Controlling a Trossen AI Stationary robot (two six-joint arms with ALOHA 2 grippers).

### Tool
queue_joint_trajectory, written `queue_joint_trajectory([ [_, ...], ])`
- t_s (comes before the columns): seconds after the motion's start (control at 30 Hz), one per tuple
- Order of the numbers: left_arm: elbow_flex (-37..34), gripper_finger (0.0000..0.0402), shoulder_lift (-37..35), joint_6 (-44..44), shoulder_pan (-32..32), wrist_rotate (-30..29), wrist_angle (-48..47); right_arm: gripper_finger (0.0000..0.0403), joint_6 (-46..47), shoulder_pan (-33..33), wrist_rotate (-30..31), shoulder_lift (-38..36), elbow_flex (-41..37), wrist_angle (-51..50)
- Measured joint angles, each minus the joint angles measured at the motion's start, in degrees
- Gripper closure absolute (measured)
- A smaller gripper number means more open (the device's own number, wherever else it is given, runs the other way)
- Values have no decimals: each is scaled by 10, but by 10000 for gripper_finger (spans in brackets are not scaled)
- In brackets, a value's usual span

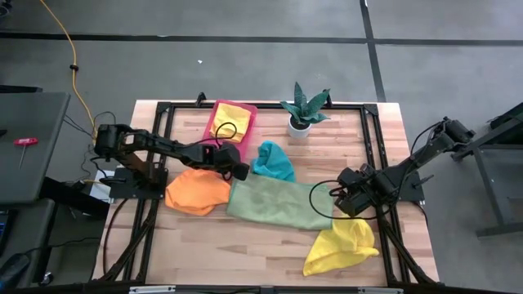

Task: Fold microfiber towels
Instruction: Fold the green microfiber cloth

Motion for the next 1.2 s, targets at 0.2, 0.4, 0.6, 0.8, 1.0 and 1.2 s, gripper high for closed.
queue_joint_trajectory([
  [0.2,0,274,0,0,2,1,-4,176,0,0,6,0,0,0],
  [0.4,0,275,0,0,3,9,-7,176,0,0,14,0,0,0],
  [0.6,0,275,0,0,3,20,-8,176,0,0,15,0,0,0],
  [0.8,0,275,0,9,-10,23,-7,176,0,0,15,0,0,0],
  [1.0,0,275,1,30,-20,21,4,176,0,0,19,0,0,0],
  [1.2,-1,291,2,39,-21,17,27,176,0,0,25,0,0,0],
])
